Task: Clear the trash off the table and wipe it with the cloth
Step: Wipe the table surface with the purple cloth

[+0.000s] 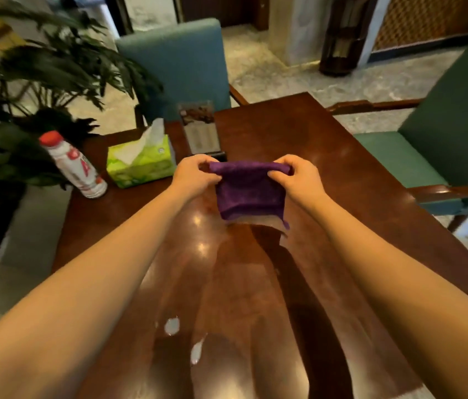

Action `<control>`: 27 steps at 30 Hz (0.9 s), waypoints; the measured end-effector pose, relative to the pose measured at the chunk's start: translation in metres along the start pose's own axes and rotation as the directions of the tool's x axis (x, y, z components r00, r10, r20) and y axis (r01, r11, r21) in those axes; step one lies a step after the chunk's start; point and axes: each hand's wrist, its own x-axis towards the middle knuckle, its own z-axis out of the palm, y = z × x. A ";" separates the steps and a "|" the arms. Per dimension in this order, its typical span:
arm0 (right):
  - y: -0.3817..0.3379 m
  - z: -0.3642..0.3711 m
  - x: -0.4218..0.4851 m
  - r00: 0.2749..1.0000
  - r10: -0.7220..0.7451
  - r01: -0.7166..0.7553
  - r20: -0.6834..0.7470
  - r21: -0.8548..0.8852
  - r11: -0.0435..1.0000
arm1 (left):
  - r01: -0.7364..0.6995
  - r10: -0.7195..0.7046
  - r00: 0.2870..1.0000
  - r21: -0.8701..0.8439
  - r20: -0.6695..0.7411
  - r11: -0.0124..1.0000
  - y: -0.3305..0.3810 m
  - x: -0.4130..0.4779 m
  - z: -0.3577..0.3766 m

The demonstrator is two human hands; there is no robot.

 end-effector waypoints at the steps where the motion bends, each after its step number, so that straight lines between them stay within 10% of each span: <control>1: -0.005 0.008 0.006 1.000 -0.019 0.019 -0.022 0.010 1.000 | -0.017 0.018 0.999 0.030 -0.041 0.999 -0.006 0.007 -0.003; 8: 0.038 0.079 0.001 0.983 -0.015 0.047 0.184 -0.175 0.983 | 0.032 -0.031 0.999 -0.016 0.037 0.999 -0.090 0.005 0.014; 14: 0.055 0.131 -0.021 0.844 -0.206 0.469 0.495 -0.499 0.729 | 0.090 -0.072 0.991 -0.156 0.114 0.984 -0.141 -0.005 0.008; 19: 0.051 0.169 0.007 0.783 -0.149 0.539 0.604 -0.540 0.646 | 0.069 -0.057 0.997 0.237 -0.056 0.969 -0.194 -0.026 -0.056; 22: 0.058 0.187 0.021 0.804 -0.071 0.504 0.591 -0.612 0.609 | 0.328 -0.258 0.945 0.612 -0.203 0.720 -0.248 -0.060 -0.105; 27: 0.049 0.214 0.043 0.882 0.033 0.352 0.469 -0.706 0.615 | 0.417 -0.368 0.903 0.654 -0.220 0.631 -0.295 -0.095 -0.117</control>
